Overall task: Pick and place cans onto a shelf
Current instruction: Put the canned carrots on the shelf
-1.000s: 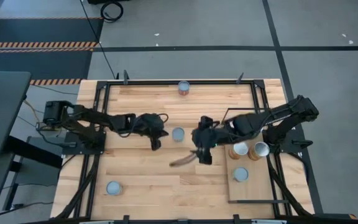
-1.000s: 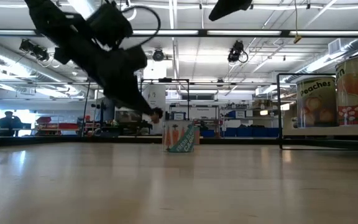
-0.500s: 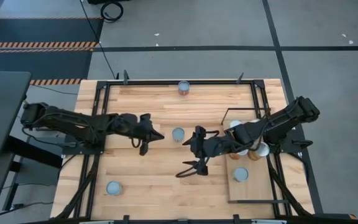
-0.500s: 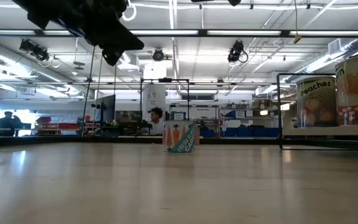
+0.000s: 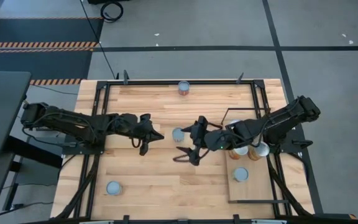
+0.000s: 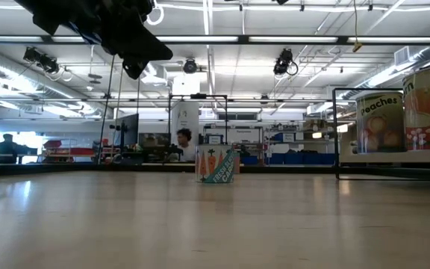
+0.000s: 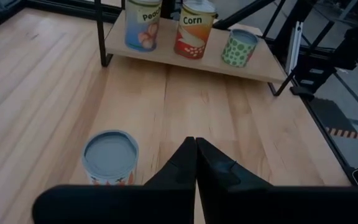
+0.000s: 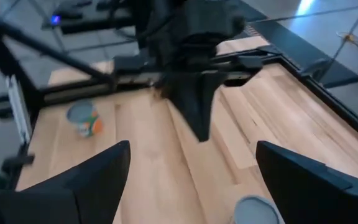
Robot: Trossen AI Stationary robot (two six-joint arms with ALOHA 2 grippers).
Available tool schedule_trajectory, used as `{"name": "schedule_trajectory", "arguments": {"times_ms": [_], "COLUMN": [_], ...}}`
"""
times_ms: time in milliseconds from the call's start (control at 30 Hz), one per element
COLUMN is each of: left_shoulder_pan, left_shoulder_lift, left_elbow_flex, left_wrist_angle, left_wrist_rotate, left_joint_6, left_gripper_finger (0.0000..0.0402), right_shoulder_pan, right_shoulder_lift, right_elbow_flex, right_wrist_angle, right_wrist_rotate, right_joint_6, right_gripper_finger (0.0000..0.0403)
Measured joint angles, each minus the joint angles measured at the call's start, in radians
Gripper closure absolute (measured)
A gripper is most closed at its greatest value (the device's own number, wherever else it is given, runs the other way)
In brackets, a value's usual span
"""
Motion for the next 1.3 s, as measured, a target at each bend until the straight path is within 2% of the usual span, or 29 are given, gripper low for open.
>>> {"name": "schedule_trajectory", "arguments": {"times_ms": [167,633,1000,1300], "left_shoulder_pan": [0.000,0.000,0.000,0.000], "left_shoulder_lift": [0.000,0.000,0.000,0.000], "left_elbow_flex": [0.000,0.000,0.000,0.000], "left_wrist_angle": [0.000,0.002,0.004,0.004], "left_wrist_rotate": [0.000,0.000,0.000,0.000], "left_joint_6": [0.000,0.001,0.001,0.001], "left_gripper_finger": [0.0390,0.0390,0.0390,0.0390], "right_shoulder_pan": [-0.024,-0.083,-0.138,-0.139], "right_shoulder_lift": [0.000,0.004,0.004,0.004], "right_elbow_flex": [0.000,0.000,0.000,0.000], "right_wrist_angle": [0.035,0.078,0.081,0.112], "right_wrist_rotate": [-0.007,0.077,-0.019,-0.022], "right_joint_6": [0.120,0.189,0.160,0.160], "right_gripper_finger": [0.0048,0.0048,0.0048,0.0048]}}
